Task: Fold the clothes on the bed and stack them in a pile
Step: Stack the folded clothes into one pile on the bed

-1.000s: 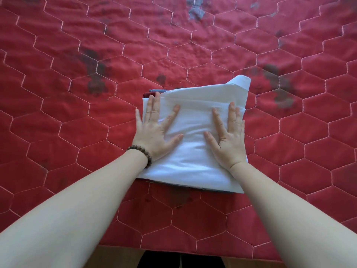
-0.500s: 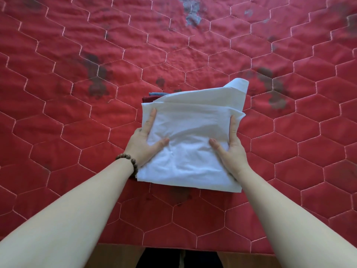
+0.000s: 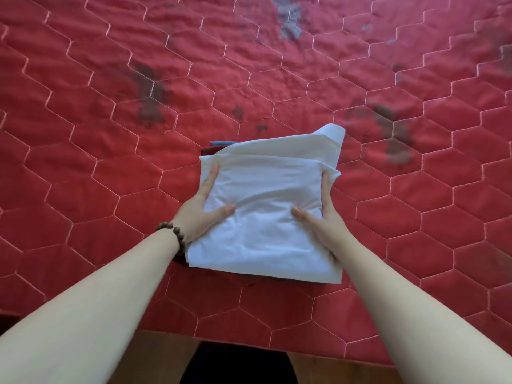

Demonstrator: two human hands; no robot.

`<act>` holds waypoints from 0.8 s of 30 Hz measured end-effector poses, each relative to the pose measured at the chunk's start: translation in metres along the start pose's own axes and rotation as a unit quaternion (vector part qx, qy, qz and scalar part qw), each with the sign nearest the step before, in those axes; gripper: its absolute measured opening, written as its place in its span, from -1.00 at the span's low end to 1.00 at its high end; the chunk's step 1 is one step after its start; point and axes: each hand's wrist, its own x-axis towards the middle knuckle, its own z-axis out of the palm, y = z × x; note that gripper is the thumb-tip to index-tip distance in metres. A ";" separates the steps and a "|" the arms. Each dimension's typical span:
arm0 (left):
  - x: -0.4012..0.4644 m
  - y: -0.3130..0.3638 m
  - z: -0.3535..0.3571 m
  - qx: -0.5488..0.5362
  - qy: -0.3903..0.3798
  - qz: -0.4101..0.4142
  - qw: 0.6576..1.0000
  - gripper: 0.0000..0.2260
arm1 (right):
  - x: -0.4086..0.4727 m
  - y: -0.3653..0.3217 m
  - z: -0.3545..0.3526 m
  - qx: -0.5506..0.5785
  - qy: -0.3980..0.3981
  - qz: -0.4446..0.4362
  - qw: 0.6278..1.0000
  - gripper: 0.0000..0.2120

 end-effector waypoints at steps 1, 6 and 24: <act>-0.005 -0.004 0.000 -0.012 0.003 0.000 1.000 -0.19 | -0.003 0.002 0.003 0.006 -0.005 -0.002 1.000 -0.08; -0.034 -0.015 0.003 -0.087 0.030 -0.019 0.996 -0.19 | -0.011 0.000 0.014 0.039 -0.041 -0.020 0.998 -0.08; -0.318 0.041 -0.148 -0.242 0.316 -0.033 0.917 -0.19 | -0.130 -0.244 0.148 -0.060 -0.272 -0.149 0.949 -0.13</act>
